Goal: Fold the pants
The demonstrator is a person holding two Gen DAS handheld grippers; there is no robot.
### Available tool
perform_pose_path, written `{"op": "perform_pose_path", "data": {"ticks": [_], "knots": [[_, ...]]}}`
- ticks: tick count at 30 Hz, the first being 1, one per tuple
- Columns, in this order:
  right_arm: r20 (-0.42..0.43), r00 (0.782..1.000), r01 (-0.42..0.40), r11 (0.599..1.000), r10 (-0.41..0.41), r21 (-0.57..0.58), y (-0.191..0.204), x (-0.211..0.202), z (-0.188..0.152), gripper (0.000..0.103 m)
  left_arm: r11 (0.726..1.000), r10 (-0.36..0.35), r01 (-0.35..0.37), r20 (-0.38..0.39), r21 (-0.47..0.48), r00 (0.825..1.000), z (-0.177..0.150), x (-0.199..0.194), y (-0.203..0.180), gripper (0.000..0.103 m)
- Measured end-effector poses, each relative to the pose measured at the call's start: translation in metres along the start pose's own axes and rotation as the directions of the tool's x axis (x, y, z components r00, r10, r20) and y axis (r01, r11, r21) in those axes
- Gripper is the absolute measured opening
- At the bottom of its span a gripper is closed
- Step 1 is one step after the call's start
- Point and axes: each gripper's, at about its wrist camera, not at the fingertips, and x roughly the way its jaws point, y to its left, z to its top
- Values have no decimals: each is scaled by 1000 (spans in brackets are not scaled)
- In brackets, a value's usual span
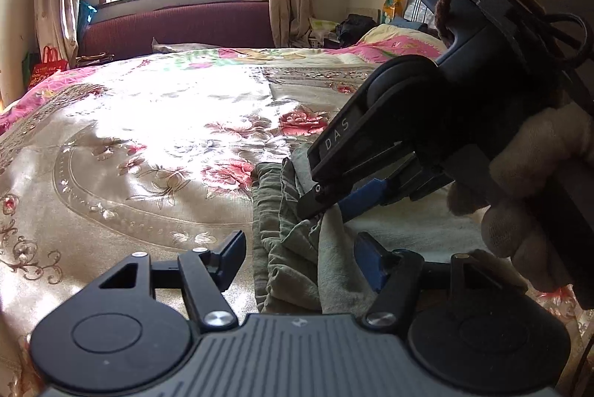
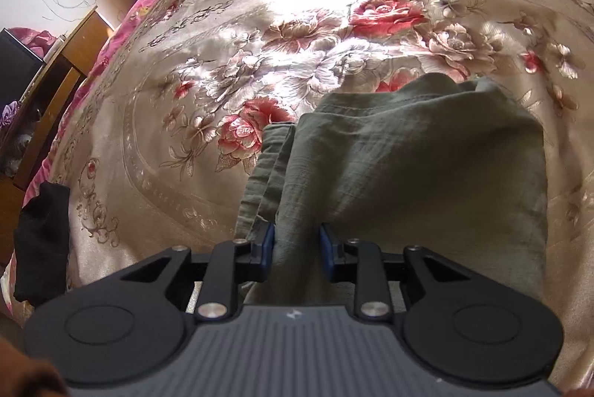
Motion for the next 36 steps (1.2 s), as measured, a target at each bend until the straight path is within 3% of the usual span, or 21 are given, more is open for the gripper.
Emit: {"op": "perform_pose_path", "data": {"ticks": [1, 7, 10, 17, 19, 20, 21, 23, 25, 31, 34, 36], "knots": [[5, 1000, -15, 1000, 15, 16, -1, -1, -2, 41, 1000, 0, 0, -2, -3, 1000, 0, 0, 1, 78], [63, 997, -54, 992, 46, 118, -17, -7, -2, 40, 1000, 8, -8, -8, -21, 1000, 0, 2, 5, 78], [69, 998, -22, 986, 10, 166, -27, -4, 3, 29, 1000, 10, -11, -12, -14, 1000, -1, 4, 4, 79], [50, 995, 93, 995, -92, -29, 14, 5, 0, 32, 1000, 6, -6, -30, 2, 1000, -2, 10, 2, 79], [48, 989, 147, 985, -143, -86, 20, 13, -2, 32, 1000, 3, -3, -29, 0, 1000, -2, 10, 3, 79], [47, 987, 157, 984, -153, -89, 18, 16, -2, 27, 1000, 4, -4, -26, 1, 1000, -2, 9, 3, 79], [45, 988, 153, 985, -150, -74, 13, 17, -2, 24, 1000, 5, -5, -21, 1, 1000, -2, 8, 3, 79], [33, 993, 117, 993, -116, -18, 3, 13, -1, 7, 1000, 1, -2, -16, -7, 1000, -2, 7, 5, 79], [36, 998, 57, 998, -58, 27, 0, 3, 2, 6, 1000, -5, 4, -14, -16, 1000, -1, 7, 6, 79], [93, 994, -44, 998, 48, -44, 37, -14, 14, 5, 999, -5, 5, -15, -32, 1000, 0, 8, 9, 79], [53, 998, -29, 996, 34, -88, 51, 10, 12, 5, 999, 2, -3, -28, -34, 1000, -1, 11, 9, 79], [27, 1000, 7, 989, -3, -149, 60, 28, 7, 5, 998, 60, -60, -55, 7, 997, -5, 16, 7, 77]]}}
